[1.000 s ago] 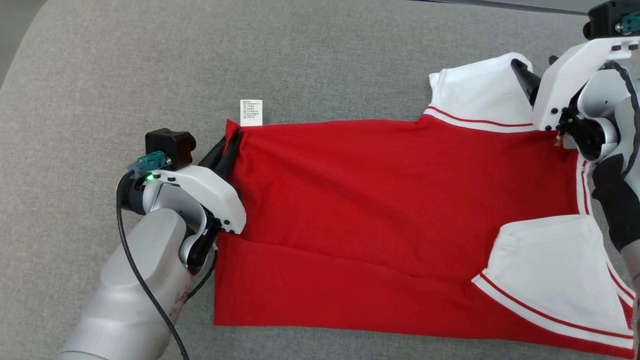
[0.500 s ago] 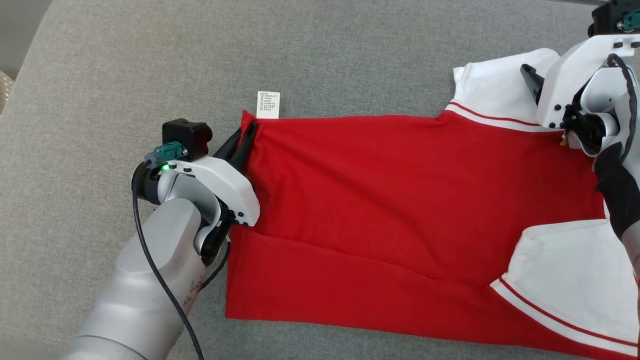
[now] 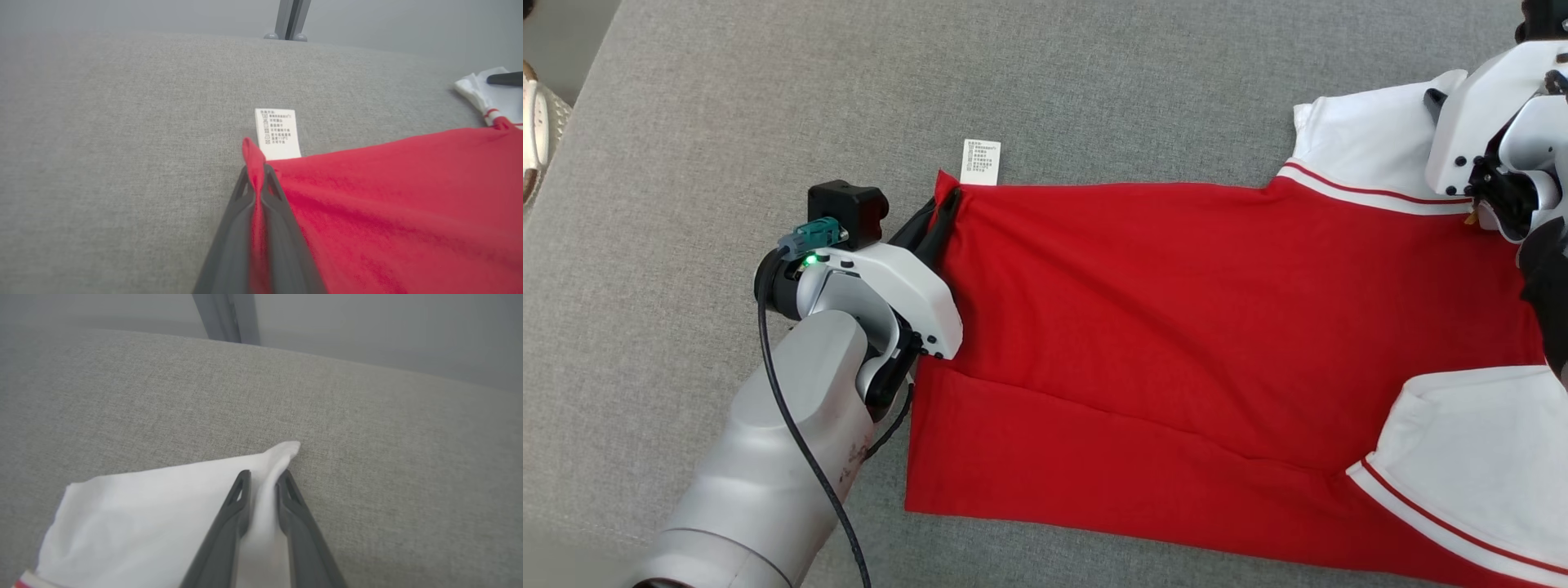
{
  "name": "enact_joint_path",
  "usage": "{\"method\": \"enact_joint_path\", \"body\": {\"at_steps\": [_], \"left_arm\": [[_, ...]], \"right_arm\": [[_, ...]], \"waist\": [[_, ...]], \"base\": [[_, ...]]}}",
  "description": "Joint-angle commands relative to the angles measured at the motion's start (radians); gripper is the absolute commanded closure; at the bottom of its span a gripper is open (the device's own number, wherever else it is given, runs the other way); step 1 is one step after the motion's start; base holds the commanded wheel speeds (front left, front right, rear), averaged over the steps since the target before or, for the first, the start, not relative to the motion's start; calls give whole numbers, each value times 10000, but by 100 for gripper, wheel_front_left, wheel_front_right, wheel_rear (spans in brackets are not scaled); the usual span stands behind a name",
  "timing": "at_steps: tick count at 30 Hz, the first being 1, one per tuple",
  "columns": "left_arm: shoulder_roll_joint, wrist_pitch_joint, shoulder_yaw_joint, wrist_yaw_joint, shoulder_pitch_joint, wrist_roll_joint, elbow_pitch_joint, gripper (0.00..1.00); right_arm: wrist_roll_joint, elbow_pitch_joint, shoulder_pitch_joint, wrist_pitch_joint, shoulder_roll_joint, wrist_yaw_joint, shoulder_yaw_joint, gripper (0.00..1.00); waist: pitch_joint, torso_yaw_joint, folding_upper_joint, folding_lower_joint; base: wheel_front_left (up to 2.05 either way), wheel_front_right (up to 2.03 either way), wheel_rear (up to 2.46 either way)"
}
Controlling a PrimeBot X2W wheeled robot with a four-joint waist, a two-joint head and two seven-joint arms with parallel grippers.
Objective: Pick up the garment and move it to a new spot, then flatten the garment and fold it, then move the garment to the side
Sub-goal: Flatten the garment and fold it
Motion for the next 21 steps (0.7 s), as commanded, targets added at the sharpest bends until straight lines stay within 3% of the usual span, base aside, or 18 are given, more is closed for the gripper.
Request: {"method": "enact_joint_path", "body": {"at_steps": [1,3,13,21], "left_arm": [[38,-77,7,-25,-230,-66,76,100],[30,-122,-4,-35,-271,-93,167,100],[251,-326,78,-129,-298,-273,638,100],[692,-269,181,-247,18,-607,908,100]], "right_arm": [[-107,48,-126,-110,-84,-2,-79,70],[-285,65,-164,-299,-115,-2,-187,100],[-145,-173,188,-1010,323,-2,304,100],[1481,-1513,787,-1181,-38,-2,1853,100]], "waist": [[23,7,0,-1],[41,-11,0,-1],[-311,-485,0,-1],[-771,-1155,0,-1]], "base": [[0,0,0],[0,0,0],[0,0,0],[0,0,0]]}}
